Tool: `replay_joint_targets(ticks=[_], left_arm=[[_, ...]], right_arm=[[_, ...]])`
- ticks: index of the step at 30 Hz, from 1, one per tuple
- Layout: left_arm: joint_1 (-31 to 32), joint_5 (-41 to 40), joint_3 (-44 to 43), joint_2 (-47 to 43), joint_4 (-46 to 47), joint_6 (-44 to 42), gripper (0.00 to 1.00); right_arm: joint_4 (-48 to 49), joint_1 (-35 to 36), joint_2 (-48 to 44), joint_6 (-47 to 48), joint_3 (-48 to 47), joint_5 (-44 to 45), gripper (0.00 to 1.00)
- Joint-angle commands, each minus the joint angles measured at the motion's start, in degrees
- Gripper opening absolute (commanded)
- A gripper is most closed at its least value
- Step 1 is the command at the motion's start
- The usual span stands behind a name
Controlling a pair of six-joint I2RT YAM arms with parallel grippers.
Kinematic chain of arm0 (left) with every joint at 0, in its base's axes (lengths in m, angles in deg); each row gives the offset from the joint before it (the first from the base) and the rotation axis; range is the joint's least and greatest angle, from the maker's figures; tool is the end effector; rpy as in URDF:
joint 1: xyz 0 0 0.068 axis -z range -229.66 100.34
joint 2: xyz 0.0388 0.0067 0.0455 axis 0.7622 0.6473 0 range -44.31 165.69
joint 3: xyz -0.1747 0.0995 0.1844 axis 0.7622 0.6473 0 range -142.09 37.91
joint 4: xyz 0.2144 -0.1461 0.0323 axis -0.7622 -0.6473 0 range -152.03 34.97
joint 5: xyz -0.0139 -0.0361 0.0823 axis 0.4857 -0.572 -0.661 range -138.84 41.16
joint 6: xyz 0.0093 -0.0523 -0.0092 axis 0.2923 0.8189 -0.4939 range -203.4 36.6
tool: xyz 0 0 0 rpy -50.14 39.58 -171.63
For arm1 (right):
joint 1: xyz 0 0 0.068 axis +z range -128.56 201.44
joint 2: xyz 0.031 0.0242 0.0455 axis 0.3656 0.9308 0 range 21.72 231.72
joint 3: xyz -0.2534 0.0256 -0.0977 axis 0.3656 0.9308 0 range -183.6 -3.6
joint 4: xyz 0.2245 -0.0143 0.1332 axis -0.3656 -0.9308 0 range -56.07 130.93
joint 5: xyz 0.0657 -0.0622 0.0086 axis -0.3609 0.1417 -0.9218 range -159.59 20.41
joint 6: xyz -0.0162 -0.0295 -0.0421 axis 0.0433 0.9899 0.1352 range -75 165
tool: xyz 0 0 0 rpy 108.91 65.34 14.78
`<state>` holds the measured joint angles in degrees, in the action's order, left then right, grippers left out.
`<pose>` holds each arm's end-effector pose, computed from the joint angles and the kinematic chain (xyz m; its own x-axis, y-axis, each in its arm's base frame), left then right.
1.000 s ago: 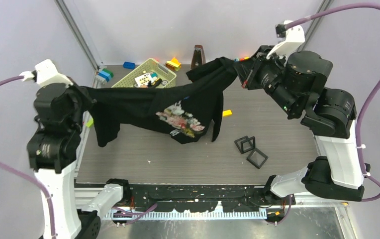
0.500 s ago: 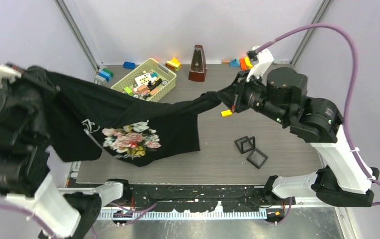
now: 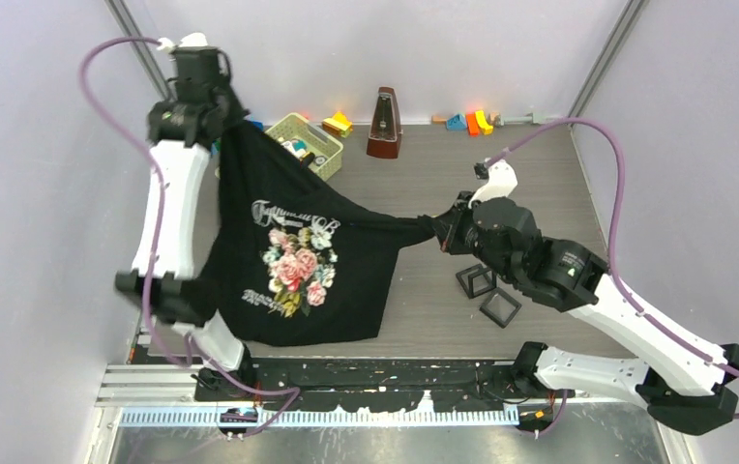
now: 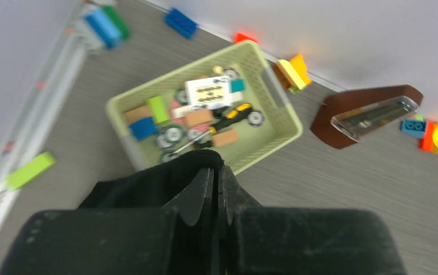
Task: Remove the brooch from the garment
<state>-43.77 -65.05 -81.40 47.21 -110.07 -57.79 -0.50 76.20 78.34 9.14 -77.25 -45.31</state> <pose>0.3113 -0.0221 0.4952 -0.3466 -0.3815 -0.8569 -0.3306 0.9046 -0.2690 0.1207 0.1453 0.4190 -0.5027 0.2137 -0.8376 -0.2886 0.8719 0.3956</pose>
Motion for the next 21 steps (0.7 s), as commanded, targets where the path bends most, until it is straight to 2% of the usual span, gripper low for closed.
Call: replay_joint_targets(ticks=[1, 6, 9, 10, 11, 12, 13, 14, 15, 16, 18, 21], left_arm=[[6.04, 7.7, -9.41, 12.51, 7.22, 4.94, 0.0], [11.07, 5.91, -8.03, 22.12, 12.59, 5.21, 0.0], [12.04, 8.89, -7.25, 25.78, 13.89, 5.42, 0.02], [12.23, 10.5, -6.73, 26.45, 14.28, 5.28, 0.11], [12.37, 12.46, -6.66, 27.0, 13.85, 5.16, 0.28], [12.45, 13.67, -7.11, 27.64, 12.62, 4.3, 0.46], [12.6, 14.25, -7.87, 27.99, 10.84, 3.21, 0.62], [12.69, 14.23, -8.83, 27.99, 8.34, 2.18, 0.74], [12.74, 13.95, -9.35, 27.64, 6.13, 1.28, 0.79], [12.74, 13.51, -9.29, 26.75, 4.32, 0.49, 0.82], [12.74, 11.78, -7.37, 23.49, 1.24, -0.78, 0.87], [12.74, 10.48, -0.06, 16.22, -3.02, -2.25, 0.91]], right_arm=[[9.59, -4.19, -0.17, -3.92, 8.92, 14.92, 0.0], [9.53, -13.28, 5.41, -8.24, 14.57, 17.02, 0.0], [10.43, -20.28, 7.23, -9.64, 17.92, 11.86, 0.02], [11.05, -21.99, 7.43, -9.0, 18.91, 9.94, 0.06], [11.25, -22.51, 7.84, -8.41, 19.17, 9.01, 0.29], [11.69, -22.9, 8.09, -6.54, 19.31, 7.29, 0.47], [11.8, -22.97, 8.64, -5.43, 19.15, 6.36, 0.73], [11.83, -23.02, 9.4, -3.18, 18.47, 4.09, 0.79], [11.91, -23.03, 9.79, -1.81, 18.07, 2.61, 0.84], [12.45, -23.03, 10.74, 0.67, 17.23, -1.09, 0.85], [13.09, -22.74, 12.88, 4.35, 15.64, -7.26, 0.86], [13.09, -20.9, 17.3, 9.53, 12.41, -12.29, 0.82]])
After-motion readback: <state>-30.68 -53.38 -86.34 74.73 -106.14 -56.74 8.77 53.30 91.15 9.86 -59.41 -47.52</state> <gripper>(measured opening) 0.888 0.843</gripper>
